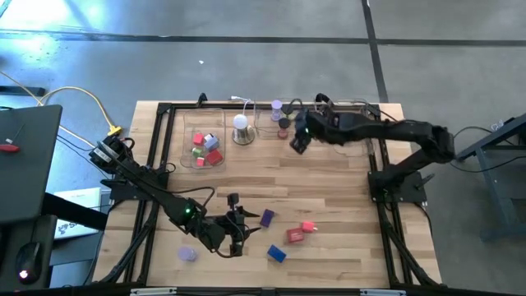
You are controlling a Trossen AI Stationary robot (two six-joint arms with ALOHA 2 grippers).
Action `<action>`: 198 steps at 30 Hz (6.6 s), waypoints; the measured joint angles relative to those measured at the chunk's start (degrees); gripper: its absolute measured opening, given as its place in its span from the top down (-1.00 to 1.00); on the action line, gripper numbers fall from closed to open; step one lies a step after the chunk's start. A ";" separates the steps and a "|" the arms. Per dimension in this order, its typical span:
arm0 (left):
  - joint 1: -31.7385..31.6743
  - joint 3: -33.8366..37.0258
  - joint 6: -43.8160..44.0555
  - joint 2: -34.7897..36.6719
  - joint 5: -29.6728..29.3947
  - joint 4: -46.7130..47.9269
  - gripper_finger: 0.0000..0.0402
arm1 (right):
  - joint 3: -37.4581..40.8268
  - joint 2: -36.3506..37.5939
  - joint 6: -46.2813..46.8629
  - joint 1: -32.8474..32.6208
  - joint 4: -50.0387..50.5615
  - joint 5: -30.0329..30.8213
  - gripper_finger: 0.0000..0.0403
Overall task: Pick & Place Office items
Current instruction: Put the yellow hourglass into the middle transparent bin, then put the left blue digital clock into the right transparent bin
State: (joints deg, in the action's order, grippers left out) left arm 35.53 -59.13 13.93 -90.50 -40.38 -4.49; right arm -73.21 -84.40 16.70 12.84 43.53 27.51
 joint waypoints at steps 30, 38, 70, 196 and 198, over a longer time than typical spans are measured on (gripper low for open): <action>0.00 0.07 1.12 -0.04 1.92 3.20 0.18 | 0.41 -10.38 -4.64 10.12 -7.19 -7.66 0.08; 0.00 0.07 1.11 -0.04 1.91 3.20 0.18 | 0.11 -10.10 -4.56 10.99 -7.45 -7.10 0.08; 0.00 0.07 2.68 -0.07 1.86 4.18 0.18 | -0.11 -20.66 -4.41 11.69 -11.63 -10.70 0.05; -13.46 -14.94 34.52 -11.48 21.27 22.79 -0.51 | 15.26 8.07 41.56 -51.58 6.75 10.54 -0.11; -13.46 -17.99 37.63 -11.45 19.85 30.20 -0.51 | 15.26 8.07 41.56 -51.58 6.75 10.49 -0.11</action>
State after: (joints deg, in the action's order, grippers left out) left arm 22.06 -77.12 51.56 -101.95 -20.53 25.71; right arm -57.95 -76.34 58.26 -38.74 50.28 38.00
